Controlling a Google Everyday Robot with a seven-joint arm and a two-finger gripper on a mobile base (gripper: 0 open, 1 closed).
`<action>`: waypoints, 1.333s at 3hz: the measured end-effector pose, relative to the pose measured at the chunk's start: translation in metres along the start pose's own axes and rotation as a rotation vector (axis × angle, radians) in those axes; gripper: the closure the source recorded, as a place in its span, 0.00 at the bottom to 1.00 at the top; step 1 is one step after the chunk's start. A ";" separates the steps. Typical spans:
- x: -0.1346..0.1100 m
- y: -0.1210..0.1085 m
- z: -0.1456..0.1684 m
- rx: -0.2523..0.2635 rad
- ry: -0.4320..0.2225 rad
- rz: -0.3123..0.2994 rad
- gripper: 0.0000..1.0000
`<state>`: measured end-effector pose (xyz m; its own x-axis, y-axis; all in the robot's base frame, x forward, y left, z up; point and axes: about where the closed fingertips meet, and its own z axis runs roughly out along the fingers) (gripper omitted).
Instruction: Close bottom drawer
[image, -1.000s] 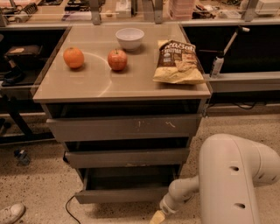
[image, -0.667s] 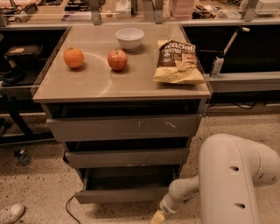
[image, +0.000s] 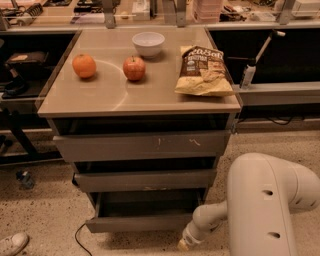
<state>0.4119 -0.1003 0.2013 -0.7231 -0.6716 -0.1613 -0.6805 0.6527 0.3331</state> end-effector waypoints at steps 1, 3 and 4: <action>-0.002 0.000 0.003 -0.001 -0.001 -0.010 0.89; -0.029 -0.018 0.014 0.047 -0.001 -0.056 1.00; -0.045 -0.031 0.013 0.076 0.002 -0.081 1.00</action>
Offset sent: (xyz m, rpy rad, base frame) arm 0.0292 0.0169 -0.0184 -0.0191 -0.0554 0.0375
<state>0.4638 -0.0855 0.1858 -0.6650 -0.7242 -0.1828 -0.7440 0.6207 0.2473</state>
